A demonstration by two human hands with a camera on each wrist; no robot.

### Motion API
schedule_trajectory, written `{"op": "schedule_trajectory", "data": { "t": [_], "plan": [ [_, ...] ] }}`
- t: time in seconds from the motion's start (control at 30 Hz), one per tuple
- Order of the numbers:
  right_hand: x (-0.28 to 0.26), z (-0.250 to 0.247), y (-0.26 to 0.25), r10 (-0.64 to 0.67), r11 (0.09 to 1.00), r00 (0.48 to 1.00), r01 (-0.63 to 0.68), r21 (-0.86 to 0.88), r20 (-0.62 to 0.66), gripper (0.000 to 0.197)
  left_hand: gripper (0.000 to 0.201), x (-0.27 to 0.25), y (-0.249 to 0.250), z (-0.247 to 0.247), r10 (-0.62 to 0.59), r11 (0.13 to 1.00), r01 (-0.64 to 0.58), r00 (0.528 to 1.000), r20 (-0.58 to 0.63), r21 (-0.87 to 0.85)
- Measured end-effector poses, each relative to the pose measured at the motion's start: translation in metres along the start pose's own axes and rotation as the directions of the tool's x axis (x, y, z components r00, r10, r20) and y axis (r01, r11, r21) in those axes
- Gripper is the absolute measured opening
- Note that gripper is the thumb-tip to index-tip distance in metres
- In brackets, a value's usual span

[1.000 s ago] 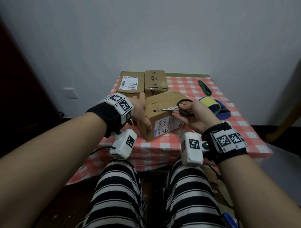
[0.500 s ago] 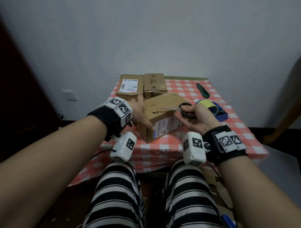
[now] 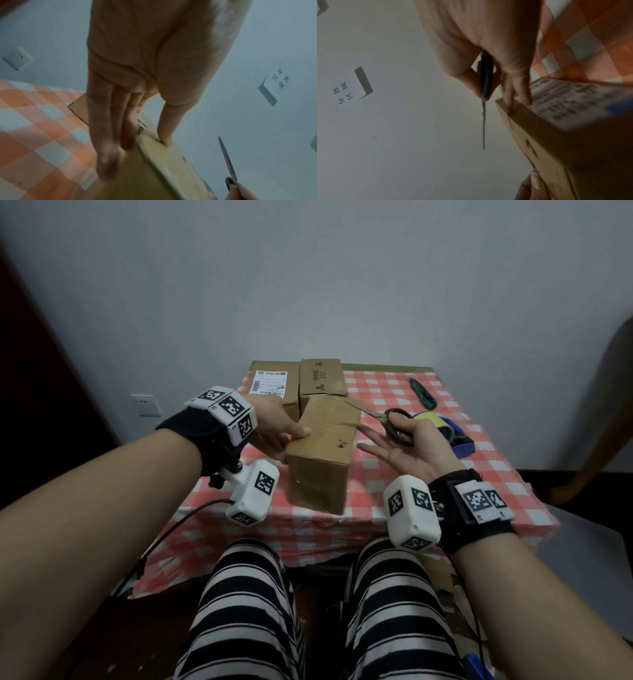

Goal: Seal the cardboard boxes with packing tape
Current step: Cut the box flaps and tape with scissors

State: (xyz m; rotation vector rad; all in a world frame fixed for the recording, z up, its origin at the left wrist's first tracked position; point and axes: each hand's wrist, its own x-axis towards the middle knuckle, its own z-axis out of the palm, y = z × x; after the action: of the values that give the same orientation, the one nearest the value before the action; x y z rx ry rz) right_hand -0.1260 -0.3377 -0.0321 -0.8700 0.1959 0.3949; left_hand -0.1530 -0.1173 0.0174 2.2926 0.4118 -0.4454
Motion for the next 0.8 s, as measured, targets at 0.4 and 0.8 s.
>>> {"op": "schedule_trajectory", "data": {
  "t": [0.4,0.8],
  "plan": [
    [0.001,0.002,-0.005,-0.007,1.000,0.998,0.007,-0.005,0.062,0.008,0.071,0.006,0.008,0.007,0.109,0.994,-0.111,0.990,0.089,0.015],
    [-0.007,-0.002,-0.019,0.038,0.995,0.994,-0.047,-0.090,-0.099,0.013,0.043,-0.007,0.029,0.024,0.058,0.997,-0.048,0.985,0.161,-0.068]
  ]
}}
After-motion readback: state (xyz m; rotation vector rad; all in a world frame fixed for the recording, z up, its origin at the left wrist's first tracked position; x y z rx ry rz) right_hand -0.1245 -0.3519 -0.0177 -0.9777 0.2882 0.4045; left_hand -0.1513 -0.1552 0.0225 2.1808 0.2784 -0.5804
